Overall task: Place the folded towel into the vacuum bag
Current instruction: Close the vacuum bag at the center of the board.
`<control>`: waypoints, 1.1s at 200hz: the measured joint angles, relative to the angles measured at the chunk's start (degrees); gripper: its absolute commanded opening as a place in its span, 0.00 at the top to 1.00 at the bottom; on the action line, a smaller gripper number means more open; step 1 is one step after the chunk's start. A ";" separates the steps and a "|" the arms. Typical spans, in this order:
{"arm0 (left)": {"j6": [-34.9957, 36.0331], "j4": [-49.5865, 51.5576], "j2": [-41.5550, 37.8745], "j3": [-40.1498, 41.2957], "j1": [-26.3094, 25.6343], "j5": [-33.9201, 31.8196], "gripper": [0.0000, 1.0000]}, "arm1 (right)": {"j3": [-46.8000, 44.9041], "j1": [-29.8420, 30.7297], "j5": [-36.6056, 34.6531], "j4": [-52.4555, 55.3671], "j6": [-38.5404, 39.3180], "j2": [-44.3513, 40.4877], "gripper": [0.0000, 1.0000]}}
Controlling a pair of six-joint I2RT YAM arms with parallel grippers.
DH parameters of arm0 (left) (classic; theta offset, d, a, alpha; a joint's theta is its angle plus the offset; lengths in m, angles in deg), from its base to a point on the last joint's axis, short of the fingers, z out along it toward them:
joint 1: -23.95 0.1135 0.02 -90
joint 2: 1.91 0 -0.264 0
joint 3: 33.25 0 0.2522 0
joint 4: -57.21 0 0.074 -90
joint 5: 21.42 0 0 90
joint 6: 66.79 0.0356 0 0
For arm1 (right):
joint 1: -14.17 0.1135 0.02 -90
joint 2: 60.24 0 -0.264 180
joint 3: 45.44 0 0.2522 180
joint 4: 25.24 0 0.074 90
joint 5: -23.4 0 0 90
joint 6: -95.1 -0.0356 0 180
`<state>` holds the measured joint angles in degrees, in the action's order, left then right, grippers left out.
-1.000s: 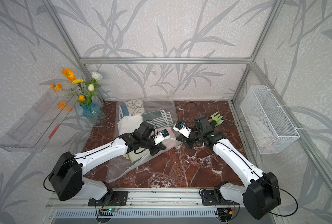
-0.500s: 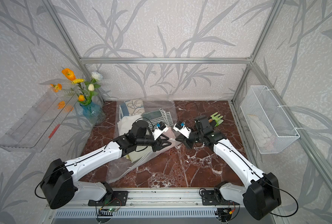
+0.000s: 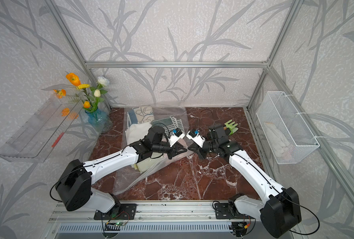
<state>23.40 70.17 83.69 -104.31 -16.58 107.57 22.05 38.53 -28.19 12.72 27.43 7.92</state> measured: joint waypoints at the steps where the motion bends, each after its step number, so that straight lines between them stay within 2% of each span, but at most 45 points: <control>1: 0.09 0.02 0.00 -0.02 0.00 0.00 0.93 | -0.02 0.00 0.00 0.00 -0.07 0.00 1.00; 71: 6.36 10.60 -0.02 -4.59 -0.39 -1.79 0.93 | -0.59 -0.46 0.24 -0.33 -2.58 -0.98 1.00; 142: 8.44 13.86 -0.94 -4.09 -0.39 -2.86 0.98 | -1.90 -0.72 1.03 -0.37 -3.23 -1.49 1.00; 159: 8.13 13.97 -0.94 -3.91 -0.39 -2.82 1.00 | -2.62 -0.61 1.75 -0.81 -3.17 -1.68 0.79; 170: 7.69 14.08 -1.01 -3.50 -0.31 -3.08 1.00 | -2.97 -0.55 1.77 -0.90 -2.73 -1.86 0.72; 187: 6.84 13.94 -1.01 -2.58 -0.11 -3.10 1.00 | -3.78 -0.52 1.88 -0.85 -2.95 -2.32 0.68; 220: 5.40 13.44 -1.01 -2.03 0.13 -2.86 1.00 | -4.48 -0.44 1.40 -1.07 -3.34 -2.51 0.70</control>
<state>28.80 83.62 82.69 -106.34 -16.45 104.70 17.57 38.09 -26.79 11.65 24.09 5.41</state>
